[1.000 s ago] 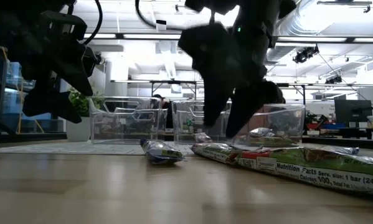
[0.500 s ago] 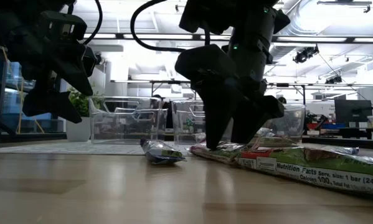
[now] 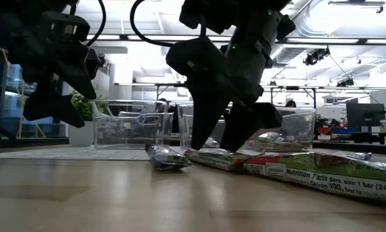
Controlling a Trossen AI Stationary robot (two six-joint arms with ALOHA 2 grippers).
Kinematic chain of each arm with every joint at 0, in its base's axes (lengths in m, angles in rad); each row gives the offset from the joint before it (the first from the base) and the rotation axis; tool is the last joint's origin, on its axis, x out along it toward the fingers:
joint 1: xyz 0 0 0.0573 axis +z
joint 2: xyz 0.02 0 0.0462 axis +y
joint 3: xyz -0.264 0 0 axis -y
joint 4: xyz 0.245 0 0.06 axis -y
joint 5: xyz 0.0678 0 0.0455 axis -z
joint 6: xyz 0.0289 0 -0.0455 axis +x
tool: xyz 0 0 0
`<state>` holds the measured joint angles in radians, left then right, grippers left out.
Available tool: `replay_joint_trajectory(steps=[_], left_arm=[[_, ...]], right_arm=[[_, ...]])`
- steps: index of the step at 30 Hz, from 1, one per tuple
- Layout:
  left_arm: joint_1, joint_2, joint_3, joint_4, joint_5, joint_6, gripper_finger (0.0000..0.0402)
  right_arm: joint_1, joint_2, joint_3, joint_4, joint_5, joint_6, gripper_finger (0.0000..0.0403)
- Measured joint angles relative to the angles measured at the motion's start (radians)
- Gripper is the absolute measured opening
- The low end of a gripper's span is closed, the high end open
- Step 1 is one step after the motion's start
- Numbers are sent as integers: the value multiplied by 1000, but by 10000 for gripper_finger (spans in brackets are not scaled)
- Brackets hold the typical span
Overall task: Pick and place Granola Bars by type
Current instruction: Put the red granola bar into the middle transparent bin
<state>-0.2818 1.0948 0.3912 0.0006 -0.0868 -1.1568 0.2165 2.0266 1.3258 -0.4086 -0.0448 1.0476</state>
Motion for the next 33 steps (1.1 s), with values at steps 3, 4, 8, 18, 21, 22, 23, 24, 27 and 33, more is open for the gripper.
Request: replay_joint_trajectory(steps=[3, 4, 8, 18, 21, 22, 23, 24, 27, 33], left_arm=[[0, 0, 0, 0, 0, 0, 271], [0, 0, 0, 0, 0, 0, 271], [0, 0, 0, 0, 0, 0, 271], [0, 0, 0, -2, 0, 0, 271], [0, 0, 0, -2, 0, 1, 271], [0, 0, 0, -2, 0, 1, 271], [0, 0, 0, -2, 0, 1, 271], [0, 0, 0, -2, 0, 2, 271], [0, 0, 0, -2, -1, 2, 271], [0, 0, 0, -2, -1, 2, 271]], right_arm=[[0, 3, 0, -3, 7, -1, 216], [0, 8, 2, -3, 7, -3, 214], [0, 38, 6, -3, -20, -8, 213], [1, 45, 4, 1, -16, 2, 205], [0, 44, 3, 1, -22, 2, 191], [0, 43, 3, 0, -23, 3, 185], [0, 43, 3, -1, -24, 3, 179], [0, 43, 2, -1, -25, 2, 172], [0, 44, 2, -3, -31, 2, 152], [0, 40, 0, -4, -36, 0, 121]])
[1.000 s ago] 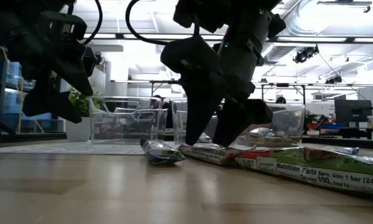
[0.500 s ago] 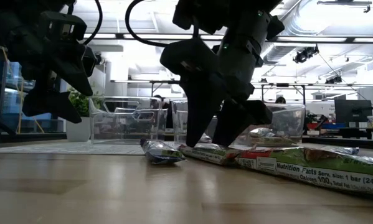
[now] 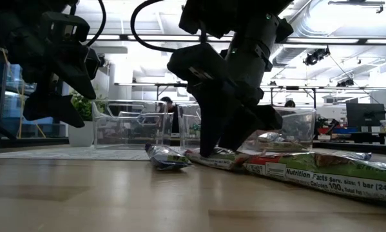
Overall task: Pick and place Granola Bars by type
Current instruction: Put the red granola bar into the middle transparent bin
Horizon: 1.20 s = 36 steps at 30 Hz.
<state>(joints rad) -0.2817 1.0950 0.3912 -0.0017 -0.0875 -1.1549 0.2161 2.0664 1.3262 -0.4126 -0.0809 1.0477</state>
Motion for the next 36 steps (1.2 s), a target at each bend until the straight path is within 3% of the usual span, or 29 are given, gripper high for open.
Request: replay_joint_trajectory(steps=[11, 21, 28, 36], left_arm=[[0, 0, 0, 0, -1, 2, 271], [0, 0, 0, 0, -2, 2, 271], [0, 0, 0, 1, 0, 2, 271], [0, 0, 0, 1, 0, -1, 271]], right_arm=[[6, -81, -3, 10, 4, -8, 85], [-27, -210, -1, 50, 96, -68, 71], [-159, -370, 0, 64, 178, -201, 70], [-429, -469, 1, 56, 221, -452, 70]])
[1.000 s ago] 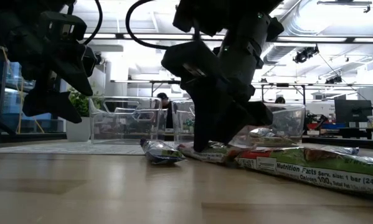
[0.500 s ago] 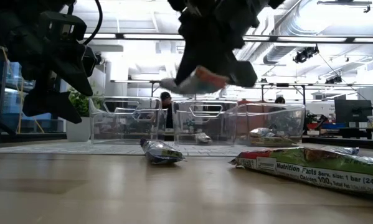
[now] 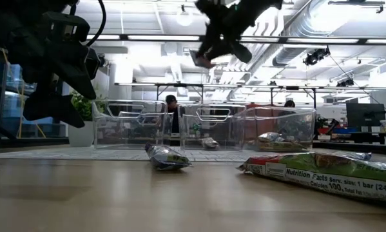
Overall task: Pick and place Granola Bars by type
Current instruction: Put the red granola bar into the middle transparent bin
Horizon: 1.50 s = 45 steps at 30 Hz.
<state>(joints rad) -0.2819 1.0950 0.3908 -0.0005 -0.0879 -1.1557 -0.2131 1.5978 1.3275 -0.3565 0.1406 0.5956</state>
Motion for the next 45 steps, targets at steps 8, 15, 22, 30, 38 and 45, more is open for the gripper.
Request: replay_joint_trajectory(steps=[8, 15, 22, 30, 38, 45], left_arm=[[0, 0, 0, 0, 1, 0, 271], [0, 0, 0, 1, 1, -2, 271], [0, 0, 0, 1, 1, -4, 271], [0, 0, 0, 1, 2, -7, 271], [0, 0, 0, 1, 2, -6, 271], [0, 0, 0, 1, 2, -6, 271]], right_arm=[[-198, 58, 0, -61, -91, -109, 70], [-242, 128, 0, -110, -122, -133, 71], [-253, 169, 0, -108, -187, -139, 72], [-252, 169, 0, -110, -212, -177, 72], [-263, 169, 0, -111, -236, -204, 84], [-285, 169, 0, -112, -276, -208, 164]])
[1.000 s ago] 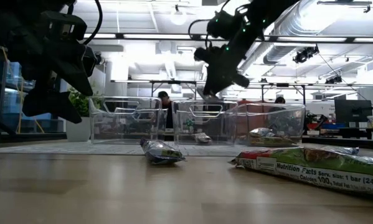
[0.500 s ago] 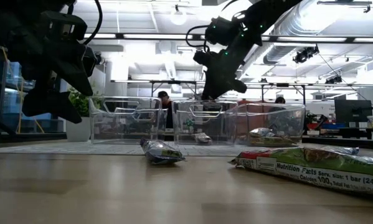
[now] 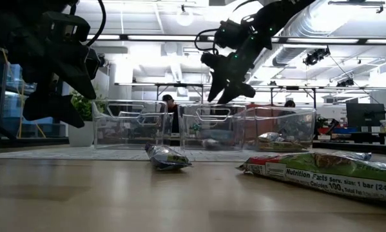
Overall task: Pick and place Granola Bars by type
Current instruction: Put the red granola bar into the middle transparent bin
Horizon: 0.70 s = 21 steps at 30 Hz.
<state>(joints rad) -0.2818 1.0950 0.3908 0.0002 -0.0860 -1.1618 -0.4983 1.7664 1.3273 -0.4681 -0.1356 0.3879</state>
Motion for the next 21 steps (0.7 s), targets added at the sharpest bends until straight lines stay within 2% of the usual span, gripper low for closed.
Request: replay_joint_trajectory(steps=[5, 9, 15, 18, 21], left_arm=[[0, 0, 0, 0, 0, 1, 271], [0, 0, 0, 0, 0, 2, 271], [0, 0, 0, -1, 0, 3, 271], [0, 0, 0, -1, 0, 6, 271], [0, 0, 0, -2, -1, 7, 271]], right_arm=[[-1, -23, -1, 53, -76, -21, 193], [11, -99, -1, 108, -216, -30, 194], [138, -265, -1, 91, -373, -53, 195], [252, -355, 0, 52, -350, -76, 195], [389, -427, 0, -41, -208, -127, 195]])
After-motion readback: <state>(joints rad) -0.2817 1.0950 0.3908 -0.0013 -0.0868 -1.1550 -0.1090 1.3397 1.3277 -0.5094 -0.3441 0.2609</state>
